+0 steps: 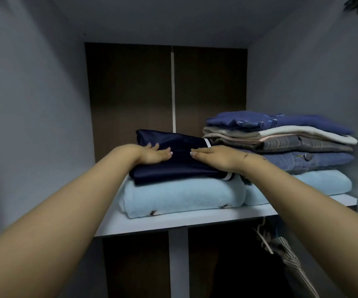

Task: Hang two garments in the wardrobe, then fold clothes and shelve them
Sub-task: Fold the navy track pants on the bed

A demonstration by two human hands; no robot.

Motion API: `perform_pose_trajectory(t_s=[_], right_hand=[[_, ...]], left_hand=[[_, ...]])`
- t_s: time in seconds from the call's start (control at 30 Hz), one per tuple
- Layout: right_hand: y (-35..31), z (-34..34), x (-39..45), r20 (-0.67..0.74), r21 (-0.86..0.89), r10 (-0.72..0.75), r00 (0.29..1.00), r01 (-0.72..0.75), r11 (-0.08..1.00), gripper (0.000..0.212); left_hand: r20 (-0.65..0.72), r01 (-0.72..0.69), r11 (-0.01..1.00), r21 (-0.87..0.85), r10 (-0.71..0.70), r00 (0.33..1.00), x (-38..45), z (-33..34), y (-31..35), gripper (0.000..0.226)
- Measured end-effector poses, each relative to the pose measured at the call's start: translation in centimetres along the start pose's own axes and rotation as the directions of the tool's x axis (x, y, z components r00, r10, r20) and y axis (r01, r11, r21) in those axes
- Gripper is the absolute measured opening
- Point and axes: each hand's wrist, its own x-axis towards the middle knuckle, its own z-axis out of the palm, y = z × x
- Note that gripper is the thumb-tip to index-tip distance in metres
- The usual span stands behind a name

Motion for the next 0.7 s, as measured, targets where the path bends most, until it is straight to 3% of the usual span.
perform_pose_trajectory(t_s=[0.23, 0.33, 0.4, 0.5, 0.7], right_hand=[[0.5, 0.4, 0.5, -0.049, 0.059, -0.016, 0.999, 0.019, 0.998, 0.053], [1.0, 0.5, -1.9, -0.182, 0.100, -0.075, 0.980, 0.094, 0.990, 0.047], [1.3, 0.8, -4.3, -0.293, 0.012, -0.157, 0.943, 0.168, 0.986, 0.047], [1.9, 1.3, -8.3, -0.344, -0.032, -0.259, 0.903, 0.265, 0.964, 0.050], [5.6, 2.6, -17.6, -0.453, 0.165, -0.213, 0.866, 0.316, 0.934, 0.042]], left_hand=[[-0.041, -0.093, 0.942, -0.321, 0.085, 0.996, -1.4, -0.1, -0.9, 0.056], [-0.169, -0.174, 0.893, -0.415, 0.113, 0.979, -4.3, -0.1, -0.5, 0.041], [-0.290, -0.222, 0.904, -0.365, 0.117, 0.950, -6.5, 0.5, 0.1, 0.035], [-0.440, -0.262, 0.934, -0.243, 0.134, 0.888, -9.9, 2.6, 1.7, 0.035], [-0.601, -0.209, 0.978, -0.003, 0.166, 0.782, -16.0, 9.4, 7.2, 0.043]])
